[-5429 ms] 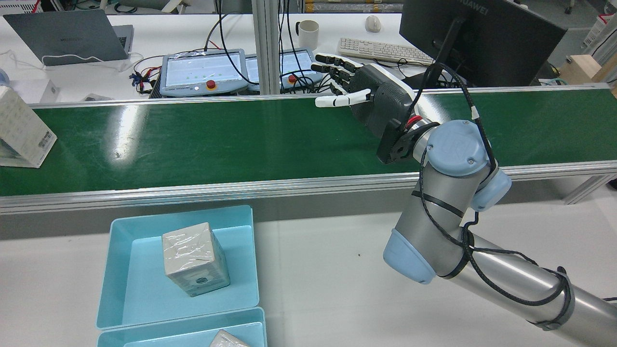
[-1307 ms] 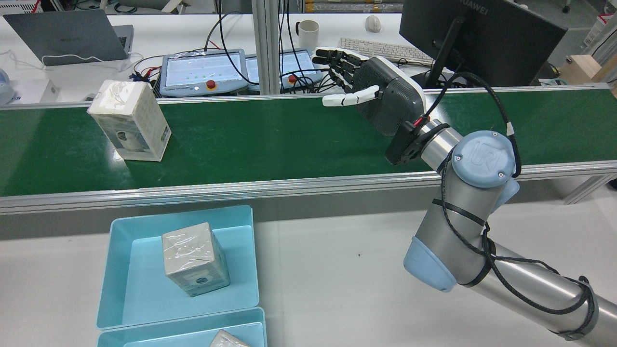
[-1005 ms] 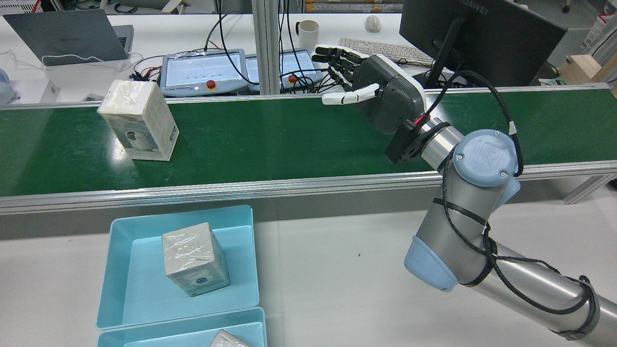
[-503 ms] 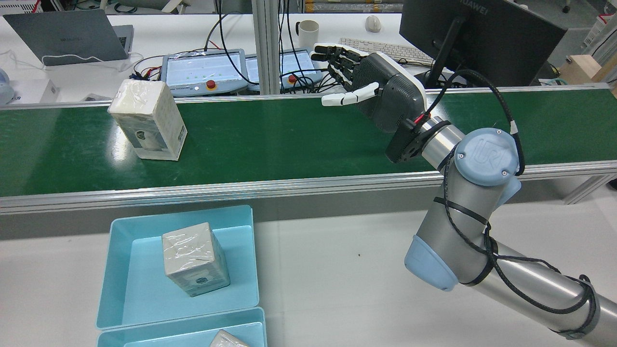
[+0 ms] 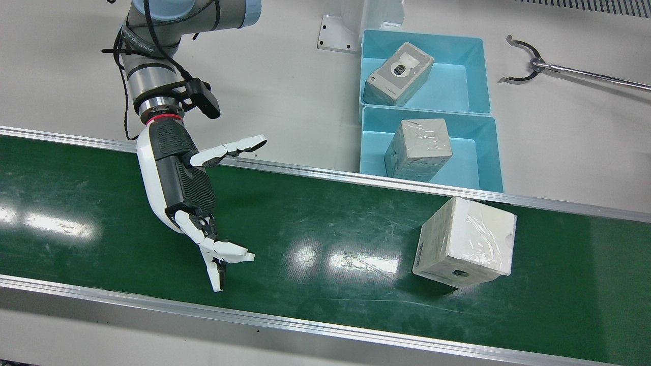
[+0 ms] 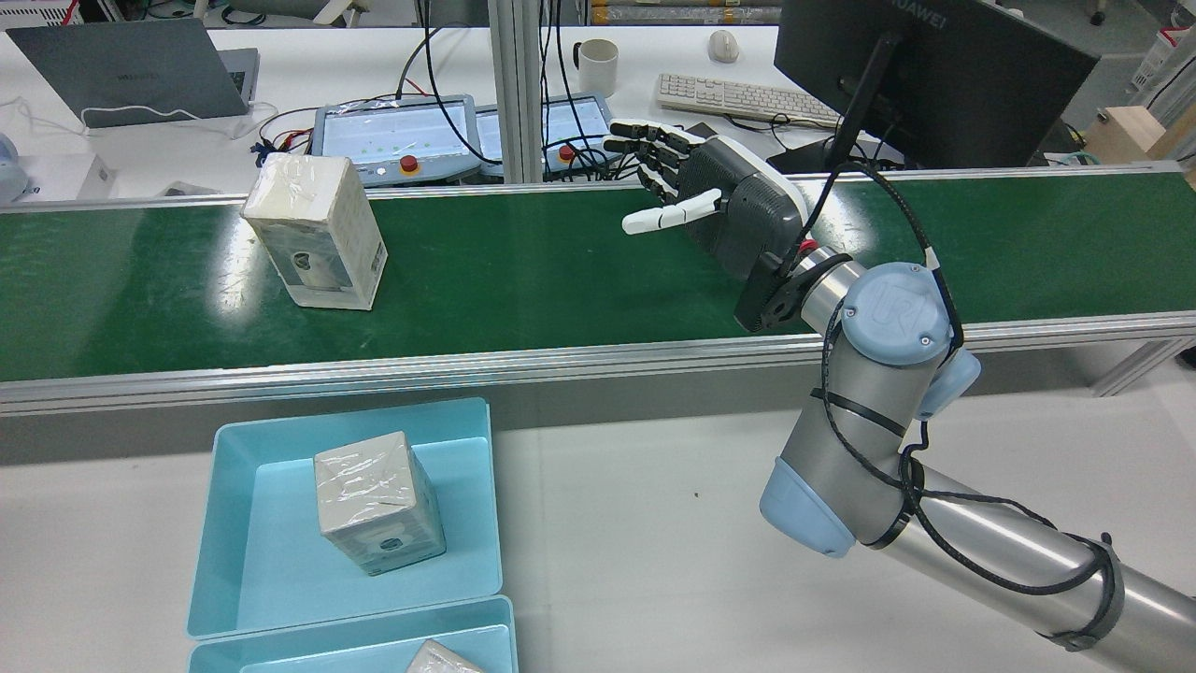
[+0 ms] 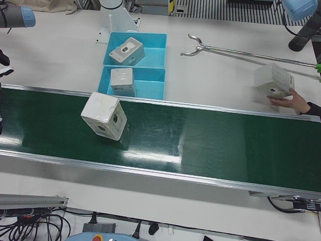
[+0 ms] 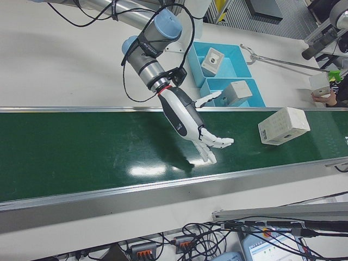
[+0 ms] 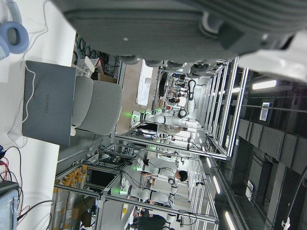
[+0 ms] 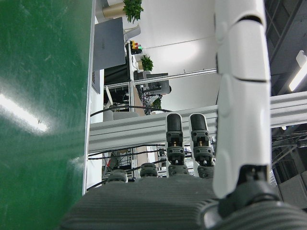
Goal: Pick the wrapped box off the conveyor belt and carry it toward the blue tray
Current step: 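Hold the right hand open as the wrapped box arrives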
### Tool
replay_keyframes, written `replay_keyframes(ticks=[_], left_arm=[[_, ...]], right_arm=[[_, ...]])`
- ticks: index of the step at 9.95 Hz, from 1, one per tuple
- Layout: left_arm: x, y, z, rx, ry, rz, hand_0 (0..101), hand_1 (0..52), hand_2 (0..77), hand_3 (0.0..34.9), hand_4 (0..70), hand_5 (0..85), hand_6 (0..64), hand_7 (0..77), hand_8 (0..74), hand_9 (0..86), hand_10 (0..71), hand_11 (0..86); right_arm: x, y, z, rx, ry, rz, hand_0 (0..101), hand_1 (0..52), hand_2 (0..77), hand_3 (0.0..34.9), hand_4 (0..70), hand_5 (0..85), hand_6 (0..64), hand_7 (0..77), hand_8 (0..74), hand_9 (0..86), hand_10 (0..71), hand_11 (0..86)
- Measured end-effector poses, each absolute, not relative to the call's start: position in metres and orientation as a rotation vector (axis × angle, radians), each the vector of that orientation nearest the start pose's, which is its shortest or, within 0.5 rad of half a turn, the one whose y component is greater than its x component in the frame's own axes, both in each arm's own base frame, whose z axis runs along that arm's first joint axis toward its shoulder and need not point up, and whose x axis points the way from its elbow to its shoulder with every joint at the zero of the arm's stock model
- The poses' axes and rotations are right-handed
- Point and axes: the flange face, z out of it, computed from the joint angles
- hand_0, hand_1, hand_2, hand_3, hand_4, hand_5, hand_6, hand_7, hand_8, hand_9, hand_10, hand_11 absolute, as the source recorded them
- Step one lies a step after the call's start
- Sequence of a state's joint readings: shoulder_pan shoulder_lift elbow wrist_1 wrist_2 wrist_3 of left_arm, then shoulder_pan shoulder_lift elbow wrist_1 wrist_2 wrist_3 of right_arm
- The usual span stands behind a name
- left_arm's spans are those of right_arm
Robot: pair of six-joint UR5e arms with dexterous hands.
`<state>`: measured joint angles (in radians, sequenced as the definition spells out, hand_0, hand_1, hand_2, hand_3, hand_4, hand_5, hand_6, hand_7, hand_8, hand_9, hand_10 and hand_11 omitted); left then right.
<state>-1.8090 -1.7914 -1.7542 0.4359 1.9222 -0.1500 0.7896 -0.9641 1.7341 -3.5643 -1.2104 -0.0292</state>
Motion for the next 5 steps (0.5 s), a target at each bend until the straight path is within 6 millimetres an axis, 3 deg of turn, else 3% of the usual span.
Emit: replay_keyframes(ticks=[2, 3, 5], left_arm=[[-0.2245, -0.5052, 0.5257, -0.303, 2.191, -2.279, 0, 0.0, 1.1, 0.0, 0.0, 0.5, 0.0, 0.5, 0.5, 0.0, 0.0, 0.0], [-0.2245, -0.5052, 0.5257, -0.303, 2.191, -2.279, 0, 0.0, 0.5, 0.0, 0.0, 0.5, 0.0, 0.5, 0.5, 0.0, 0.0, 0.5], [-0.2245, -0.5052, 0.5257, -0.303, 2.191, -2.279, 0, 0.0, 1.1, 0.0, 0.0, 1.1, 0.0, 0.5, 0.5, 0.0, 0.5, 0.0]], right_arm=[[-0.3383, -0.5753, 0.301, 0.673, 2.622, -1.925, 50, 14.7, 6.5, 8.5, 18.5, 20.2, 8.2, 24.5, 0.5, 4.4, 0.0, 1.6], [-0.3398, -0.5746, 0.301, 0.676, 2.622, -1.926, 50, 16.4, 12.5, 8.8, 20.2, 21.8, 9.3, 25.6, 0.5, 3.8, 0.0, 1.6], [-0.3408, -0.5741, 0.3017, 0.679, 2.621, -1.927, 50, 16.4, 12.5, 8.8, 20.2, 21.8, 9.3, 25.6, 0.5, 3.8, 0.0, 1.6]])
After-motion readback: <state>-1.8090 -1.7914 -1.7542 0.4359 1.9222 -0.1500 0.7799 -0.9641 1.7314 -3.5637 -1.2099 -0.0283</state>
